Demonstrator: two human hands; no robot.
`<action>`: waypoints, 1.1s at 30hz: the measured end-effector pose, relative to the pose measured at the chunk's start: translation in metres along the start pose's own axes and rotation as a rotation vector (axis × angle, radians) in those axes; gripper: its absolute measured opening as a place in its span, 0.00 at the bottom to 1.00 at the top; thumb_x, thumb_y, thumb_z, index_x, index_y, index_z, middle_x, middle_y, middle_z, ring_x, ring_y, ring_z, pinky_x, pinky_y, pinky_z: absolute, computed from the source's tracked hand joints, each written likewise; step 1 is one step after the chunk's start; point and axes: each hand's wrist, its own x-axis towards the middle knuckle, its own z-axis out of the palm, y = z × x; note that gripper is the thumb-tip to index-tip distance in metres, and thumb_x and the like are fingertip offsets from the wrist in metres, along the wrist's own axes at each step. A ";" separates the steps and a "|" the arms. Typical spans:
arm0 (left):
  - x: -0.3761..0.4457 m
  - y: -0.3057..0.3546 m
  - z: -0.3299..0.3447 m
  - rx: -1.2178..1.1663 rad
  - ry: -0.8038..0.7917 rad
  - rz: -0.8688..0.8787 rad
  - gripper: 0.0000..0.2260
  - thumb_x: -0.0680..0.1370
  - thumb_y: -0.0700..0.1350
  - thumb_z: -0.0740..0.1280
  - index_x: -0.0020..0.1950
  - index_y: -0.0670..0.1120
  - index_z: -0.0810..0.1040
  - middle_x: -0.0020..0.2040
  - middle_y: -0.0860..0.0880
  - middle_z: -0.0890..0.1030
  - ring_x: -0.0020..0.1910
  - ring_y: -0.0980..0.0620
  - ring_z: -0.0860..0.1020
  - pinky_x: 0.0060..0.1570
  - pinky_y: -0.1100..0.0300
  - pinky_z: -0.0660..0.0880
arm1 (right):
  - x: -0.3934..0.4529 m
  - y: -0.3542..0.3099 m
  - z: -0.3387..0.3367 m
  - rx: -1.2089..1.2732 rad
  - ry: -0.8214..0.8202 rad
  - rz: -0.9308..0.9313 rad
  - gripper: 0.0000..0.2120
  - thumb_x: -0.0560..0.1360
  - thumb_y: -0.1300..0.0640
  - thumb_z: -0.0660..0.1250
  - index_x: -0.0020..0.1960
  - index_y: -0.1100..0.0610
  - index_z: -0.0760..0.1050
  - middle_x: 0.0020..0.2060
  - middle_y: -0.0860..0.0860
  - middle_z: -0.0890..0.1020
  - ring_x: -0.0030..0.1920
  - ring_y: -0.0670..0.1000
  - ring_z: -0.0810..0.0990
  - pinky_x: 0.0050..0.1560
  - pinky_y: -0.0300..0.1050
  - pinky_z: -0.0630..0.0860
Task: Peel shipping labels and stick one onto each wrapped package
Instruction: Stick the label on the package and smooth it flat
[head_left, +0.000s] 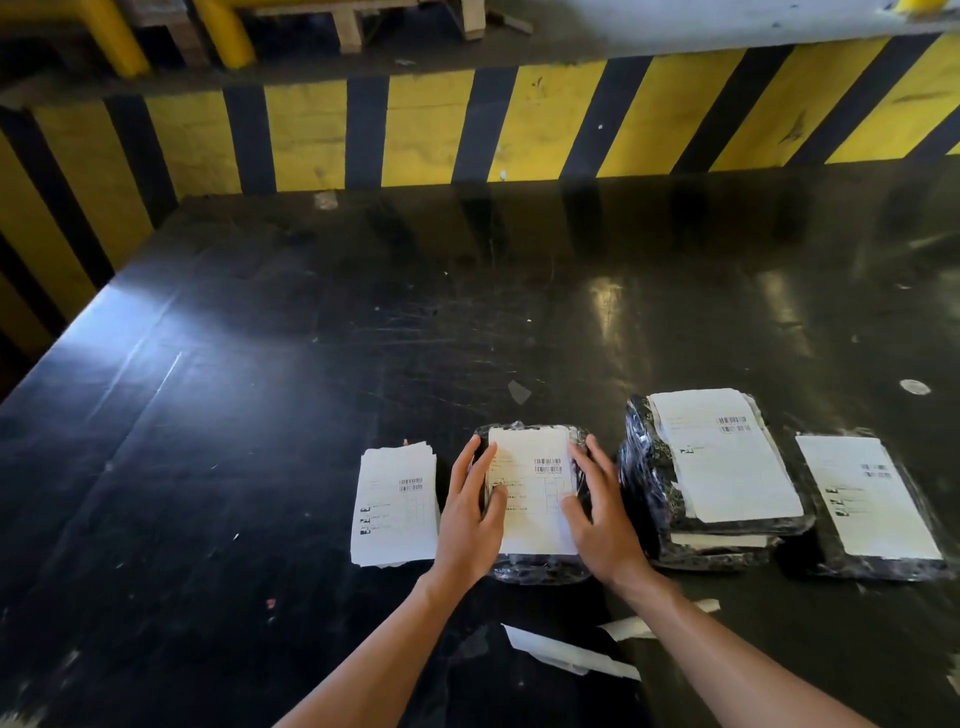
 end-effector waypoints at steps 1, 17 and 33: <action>0.000 0.000 0.002 -0.024 0.020 -0.005 0.23 0.82 0.44 0.62 0.77 0.54 0.64 0.78 0.63 0.57 0.76 0.60 0.60 0.65 0.50 0.75 | 0.000 -0.001 0.002 0.033 0.002 0.019 0.28 0.81 0.61 0.60 0.78 0.51 0.59 0.79 0.40 0.48 0.77 0.37 0.47 0.69 0.27 0.49; 0.014 0.025 -0.007 -0.188 0.072 -0.077 0.22 0.80 0.37 0.65 0.74 0.47 0.71 0.76 0.56 0.64 0.75 0.60 0.62 0.69 0.58 0.72 | 0.012 -0.040 -0.008 0.111 0.013 0.120 0.29 0.78 0.61 0.63 0.78 0.51 0.61 0.79 0.43 0.52 0.76 0.41 0.51 0.73 0.43 0.57; 0.025 0.042 -0.016 -0.151 -0.028 -0.270 0.20 0.81 0.40 0.62 0.73 0.45 0.72 0.75 0.55 0.67 0.72 0.57 0.67 0.58 0.73 0.66 | 0.031 -0.059 -0.020 -0.074 -0.109 0.294 0.28 0.80 0.55 0.60 0.79 0.54 0.58 0.80 0.49 0.49 0.76 0.52 0.61 0.58 0.41 0.70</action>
